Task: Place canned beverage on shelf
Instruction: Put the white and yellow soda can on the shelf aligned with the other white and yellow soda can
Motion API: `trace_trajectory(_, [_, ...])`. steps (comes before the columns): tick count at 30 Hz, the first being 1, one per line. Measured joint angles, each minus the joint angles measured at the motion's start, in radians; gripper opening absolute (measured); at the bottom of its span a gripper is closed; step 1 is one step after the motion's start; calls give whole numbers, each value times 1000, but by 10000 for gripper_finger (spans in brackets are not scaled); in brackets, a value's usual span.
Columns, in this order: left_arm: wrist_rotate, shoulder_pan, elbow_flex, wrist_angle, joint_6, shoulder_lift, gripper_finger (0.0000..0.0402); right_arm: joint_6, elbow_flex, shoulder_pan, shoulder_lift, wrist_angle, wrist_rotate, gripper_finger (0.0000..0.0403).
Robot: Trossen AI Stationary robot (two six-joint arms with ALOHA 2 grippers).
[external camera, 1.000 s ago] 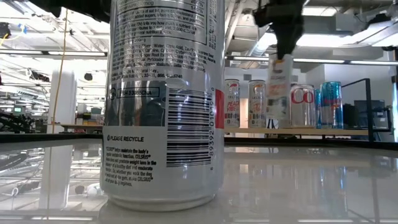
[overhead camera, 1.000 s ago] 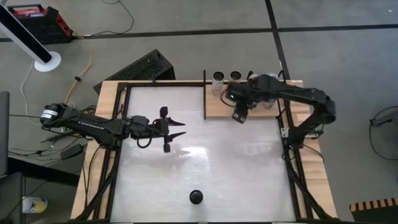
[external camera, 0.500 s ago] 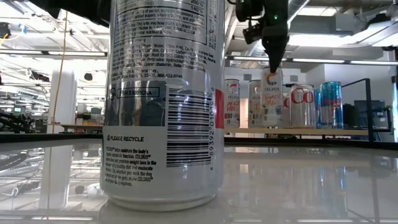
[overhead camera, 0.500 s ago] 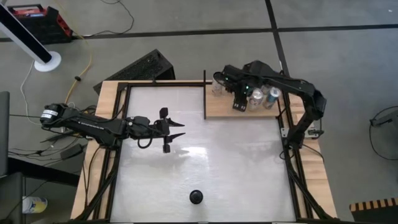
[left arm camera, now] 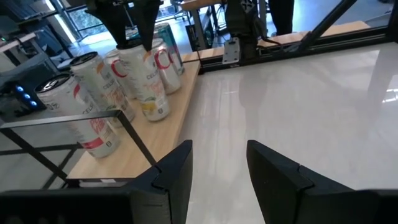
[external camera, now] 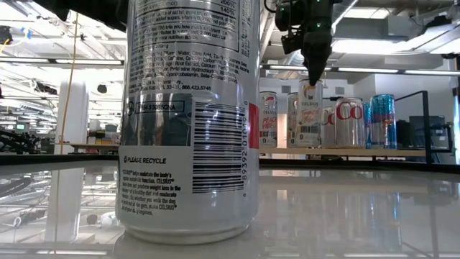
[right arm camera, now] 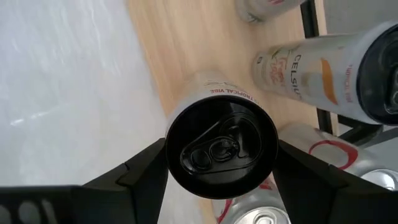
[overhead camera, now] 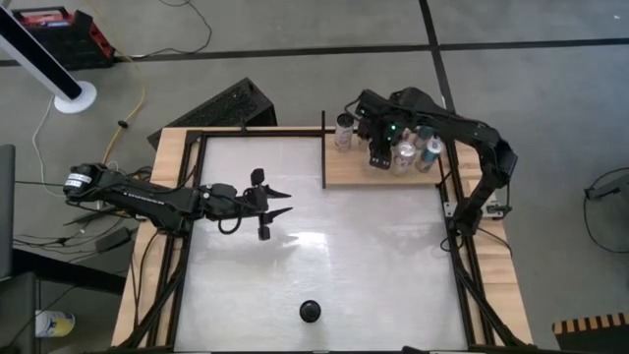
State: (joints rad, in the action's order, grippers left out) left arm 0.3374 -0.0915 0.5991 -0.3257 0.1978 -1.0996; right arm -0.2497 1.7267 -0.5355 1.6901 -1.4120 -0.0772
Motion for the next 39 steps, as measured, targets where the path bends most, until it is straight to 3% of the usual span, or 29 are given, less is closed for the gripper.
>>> trace_trajectory(39, [-11,0,0,7,-28,0,139,-43,0,-24,0,-1,51,279])
